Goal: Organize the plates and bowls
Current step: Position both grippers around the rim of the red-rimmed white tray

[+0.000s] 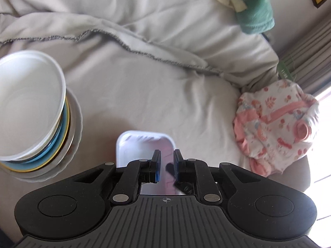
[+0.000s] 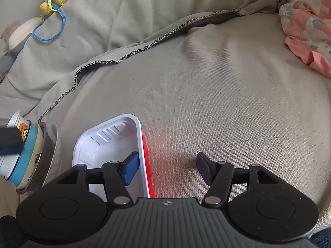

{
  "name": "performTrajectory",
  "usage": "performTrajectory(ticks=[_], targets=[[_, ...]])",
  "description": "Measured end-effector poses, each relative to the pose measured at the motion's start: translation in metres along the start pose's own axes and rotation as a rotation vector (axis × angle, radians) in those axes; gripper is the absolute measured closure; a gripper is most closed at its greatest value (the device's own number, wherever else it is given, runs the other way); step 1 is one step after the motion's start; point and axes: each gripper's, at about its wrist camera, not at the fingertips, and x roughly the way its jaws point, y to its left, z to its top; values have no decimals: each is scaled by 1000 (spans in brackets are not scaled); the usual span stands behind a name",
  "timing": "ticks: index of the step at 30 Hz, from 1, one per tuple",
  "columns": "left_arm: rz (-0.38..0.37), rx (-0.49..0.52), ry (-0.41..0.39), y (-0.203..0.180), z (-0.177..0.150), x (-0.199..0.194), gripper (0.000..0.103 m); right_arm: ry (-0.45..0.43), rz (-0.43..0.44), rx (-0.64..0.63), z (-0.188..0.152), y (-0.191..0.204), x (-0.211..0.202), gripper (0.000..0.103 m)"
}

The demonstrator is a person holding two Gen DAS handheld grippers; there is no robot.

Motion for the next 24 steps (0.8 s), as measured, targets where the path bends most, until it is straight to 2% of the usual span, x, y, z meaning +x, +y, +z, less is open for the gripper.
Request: performTrajectory(ticks=[10,14,17,21,23,24], targets=[[-21,38,-32,-14,-4,-12,88,0,10,12,-2,-4,-4,40],[-10,116,-18,-6,-9,2,88,-2,9,10,-2,-4,-4,40],[54,230,27,7,-23,26,88,-10,2,-6,-5,-2,-4,40],[114,224,148,35,-44,61,84,-31,-23,-64,-9,6,-6,39],[139,228,169,43,-51,71,84,-41,-32,-85,-10,9,-7,39],[148,231,164,45,-53,73,80,-45,-35,-90,-10,9,-8,39]])
